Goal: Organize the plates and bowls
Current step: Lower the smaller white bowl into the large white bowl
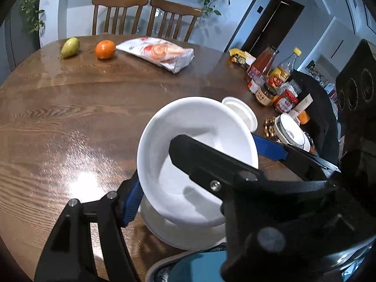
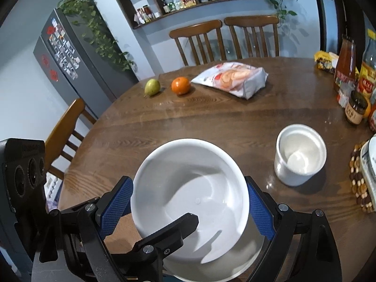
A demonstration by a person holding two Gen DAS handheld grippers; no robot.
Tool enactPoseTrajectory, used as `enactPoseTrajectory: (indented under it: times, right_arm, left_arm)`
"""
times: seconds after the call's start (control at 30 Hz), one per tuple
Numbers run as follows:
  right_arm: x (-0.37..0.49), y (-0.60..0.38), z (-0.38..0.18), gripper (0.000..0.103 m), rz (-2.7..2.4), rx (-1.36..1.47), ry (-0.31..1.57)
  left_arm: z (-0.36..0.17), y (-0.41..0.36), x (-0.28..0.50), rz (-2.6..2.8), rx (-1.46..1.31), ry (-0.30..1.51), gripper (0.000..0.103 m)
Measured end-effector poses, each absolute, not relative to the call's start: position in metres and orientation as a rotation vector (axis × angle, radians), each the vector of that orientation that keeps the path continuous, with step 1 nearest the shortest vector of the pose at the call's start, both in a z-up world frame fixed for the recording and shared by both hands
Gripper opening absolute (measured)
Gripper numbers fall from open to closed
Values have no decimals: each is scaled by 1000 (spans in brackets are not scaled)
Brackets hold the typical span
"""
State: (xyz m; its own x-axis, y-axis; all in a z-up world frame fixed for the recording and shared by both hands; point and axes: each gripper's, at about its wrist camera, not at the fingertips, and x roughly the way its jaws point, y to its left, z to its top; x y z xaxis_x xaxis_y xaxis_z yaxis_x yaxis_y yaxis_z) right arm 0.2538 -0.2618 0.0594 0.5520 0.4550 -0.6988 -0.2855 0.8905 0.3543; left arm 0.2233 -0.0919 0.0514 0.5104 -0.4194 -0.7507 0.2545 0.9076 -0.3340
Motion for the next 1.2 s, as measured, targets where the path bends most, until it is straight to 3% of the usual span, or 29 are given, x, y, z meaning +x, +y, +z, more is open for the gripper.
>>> enactPoseTrajectory:
  times: [1.2]
  right_arm:
    - [245, -273, 15, 93, 402, 159, 957]
  left_arm:
    - [18, -106, 210, -414, -160, 1019, 64]
